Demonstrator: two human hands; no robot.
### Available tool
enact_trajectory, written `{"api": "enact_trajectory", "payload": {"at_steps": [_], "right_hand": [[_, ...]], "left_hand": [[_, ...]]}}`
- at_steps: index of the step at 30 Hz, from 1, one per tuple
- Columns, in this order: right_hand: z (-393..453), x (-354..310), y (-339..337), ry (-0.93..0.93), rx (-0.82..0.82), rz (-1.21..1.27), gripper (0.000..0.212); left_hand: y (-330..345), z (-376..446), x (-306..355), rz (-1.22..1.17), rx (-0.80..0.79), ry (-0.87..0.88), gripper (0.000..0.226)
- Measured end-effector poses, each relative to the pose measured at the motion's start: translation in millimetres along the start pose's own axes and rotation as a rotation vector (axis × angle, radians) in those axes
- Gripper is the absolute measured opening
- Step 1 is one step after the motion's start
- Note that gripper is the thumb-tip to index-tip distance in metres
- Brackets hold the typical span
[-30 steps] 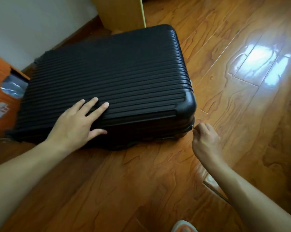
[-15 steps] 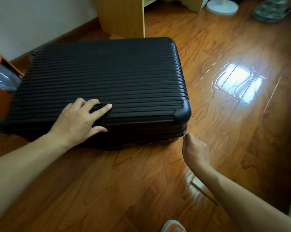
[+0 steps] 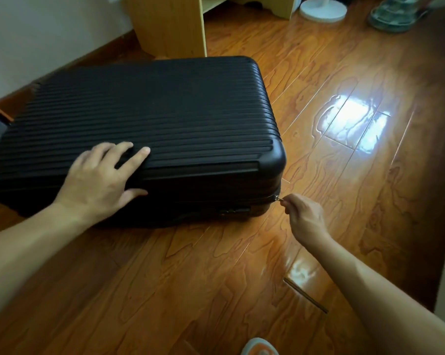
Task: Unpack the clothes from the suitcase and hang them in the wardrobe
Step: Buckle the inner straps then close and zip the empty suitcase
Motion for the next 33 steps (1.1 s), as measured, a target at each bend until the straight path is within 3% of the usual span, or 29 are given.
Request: {"api": "enact_trajectory", "payload": {"at_steps": [4, 9, 11, 12, 14, 16, 17, 19, 22, 26, 29, 31, 33], "right_hand": [[-23, -41, 20, -0.003, -0.048, 0.03, 0.01], [-34, -45, 38, 0.298, -0.268, 0.02, 0.019], [-37, -56, 19, 0.324, -0.237, -0.042, 0.023], [-37, -73, 5, 0.252, -0.158, -0.06, 0.022], [-34, -129, -28, -0.13, 0.068, -0.144, 0.015], [-27, -193, -40, -0.547, 0.215, -0.253, 0.028], [-15, -217, -41, -0.664, 0.222, -0.319, 0.04], [20, -249, -30, -0.754, 0.133, -0.48, 0.069], [69, -247, -6, -0.629, -0.104, -0.636, 0.109], [74, -220, -2, -0.616, -0.107, -0.699, 0.097], [83, -191, -22, -0.645, -0.07, -0.707, 0.093], [92, -159, -43, -0.62, -0.067, -0.731, 0.096], [101, -123, -63, -0.462, -0.176, -0.823, 0.108]], "left_hand": [[9, 10, 8, 0.009, -0.022, 0.018, 0.094], [14, -7, 8, -0.133, 0.035, -0.022, 0.075], [12, -31, -15, -0.251, 0.114, -0.18, 0.062], [11, -48, -36, -0.308, 0.168, -0.341, 0.058], [15, -79, -79, -0.439, 0.267, -0.709, 0.06], [13, -101, -118, -0.523, 0.282, -0.97, 0.066], [13, -103, -134, -0.536, 0.246, -1.024, 0.067], [9, -98, -159, -0.516, 0.143, -1.042, 0.065], [5, -82, -200, -0.39, 0.03, -1.057, 0.061], [13, -83, -223, -0.33, -0.257, -1.181, 0.079], [8, -80, -204, -0.18, -0.298, -1.004, 0.084], [4, -85, -171, -0.173, -0.335, -0.855, 0.073], [5, -90, -111, -0.236, -0.369, -0.677, 0.055]]}}
Point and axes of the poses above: each hand's wrist, its own z-axis towards the middle knuckle, its own y-axis out of the palm, x = y × z, the point moved 6 cm from there along z, towards the middle knuckle, and after that the axes turned 14 degrees about -z, right-handed, at the moved point
